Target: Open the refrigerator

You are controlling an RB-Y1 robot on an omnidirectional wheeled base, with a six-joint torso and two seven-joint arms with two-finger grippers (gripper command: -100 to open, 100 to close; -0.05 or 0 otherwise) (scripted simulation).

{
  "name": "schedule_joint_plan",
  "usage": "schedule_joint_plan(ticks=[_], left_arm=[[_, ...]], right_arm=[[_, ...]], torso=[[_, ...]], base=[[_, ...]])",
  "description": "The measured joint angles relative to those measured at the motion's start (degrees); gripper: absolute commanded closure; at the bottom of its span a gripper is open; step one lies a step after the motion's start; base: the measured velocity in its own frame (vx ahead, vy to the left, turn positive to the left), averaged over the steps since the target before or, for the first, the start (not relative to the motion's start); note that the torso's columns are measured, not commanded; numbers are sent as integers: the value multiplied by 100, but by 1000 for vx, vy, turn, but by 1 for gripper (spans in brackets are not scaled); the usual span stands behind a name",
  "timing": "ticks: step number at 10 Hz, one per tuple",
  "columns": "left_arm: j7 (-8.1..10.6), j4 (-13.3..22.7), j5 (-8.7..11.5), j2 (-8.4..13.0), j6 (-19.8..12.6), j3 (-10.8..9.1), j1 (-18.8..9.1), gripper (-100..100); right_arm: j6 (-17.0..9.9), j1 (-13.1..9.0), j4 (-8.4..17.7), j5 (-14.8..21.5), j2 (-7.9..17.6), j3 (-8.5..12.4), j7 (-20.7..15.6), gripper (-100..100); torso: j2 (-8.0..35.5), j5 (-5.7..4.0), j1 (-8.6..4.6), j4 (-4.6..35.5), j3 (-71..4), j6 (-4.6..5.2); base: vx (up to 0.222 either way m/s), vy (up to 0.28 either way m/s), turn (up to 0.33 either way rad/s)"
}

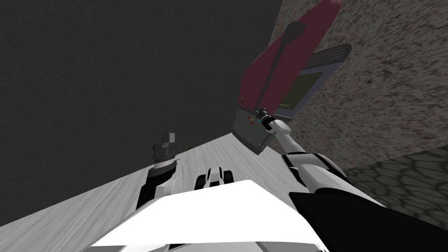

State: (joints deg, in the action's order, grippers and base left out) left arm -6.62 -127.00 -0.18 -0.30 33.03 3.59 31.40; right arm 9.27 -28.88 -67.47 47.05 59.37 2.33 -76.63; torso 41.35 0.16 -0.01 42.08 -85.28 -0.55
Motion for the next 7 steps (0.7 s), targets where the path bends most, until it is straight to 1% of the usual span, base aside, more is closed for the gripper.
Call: schedule_joint_plan(ticks=[1,2,3,4,5,6,7], left_arm=[[0,0,0,1,0,-1,0,0],[0,0,0,0,0,0,1,0],[0,0,0,0,0,0,0,0],[0,-1,0,0,0,0,0,0],[0,0,0,0,0,0,0,0],[0,-1,0,1,0,-1,0,0],[0,0,0,1,0,-1,0,0]], right_arm=[[-63,-6,44,15,-18,14,-9,100],[-110,-13,130,31,1,30,-36,100],[-212,-3,199,46,53,71,-55,100],[-291,-25,252,75,23,86,-92,100],[-400,-45,297,91,51,52,-100,100],[-451,-30,328,102,44,70,-110,100],[-523,-50,390,113,73,54,-115,100]], torso=[[-2,1,-15,2,-3,-2],[-23,8,0,1,-17,-8],[-24,13,29,-6,-19,-11],[-18,10,10,-5,-14,-16],[-16,8,8,-2,-13,-10],[-4,2,-36,7,-6,-1],[-4,1,-32,11,-6,3]], base=[[121,305,-3],[111,392,-8],[93,340,-2],[97,369,31],[83,269,13],[89,280,19],[116,249,-10]])
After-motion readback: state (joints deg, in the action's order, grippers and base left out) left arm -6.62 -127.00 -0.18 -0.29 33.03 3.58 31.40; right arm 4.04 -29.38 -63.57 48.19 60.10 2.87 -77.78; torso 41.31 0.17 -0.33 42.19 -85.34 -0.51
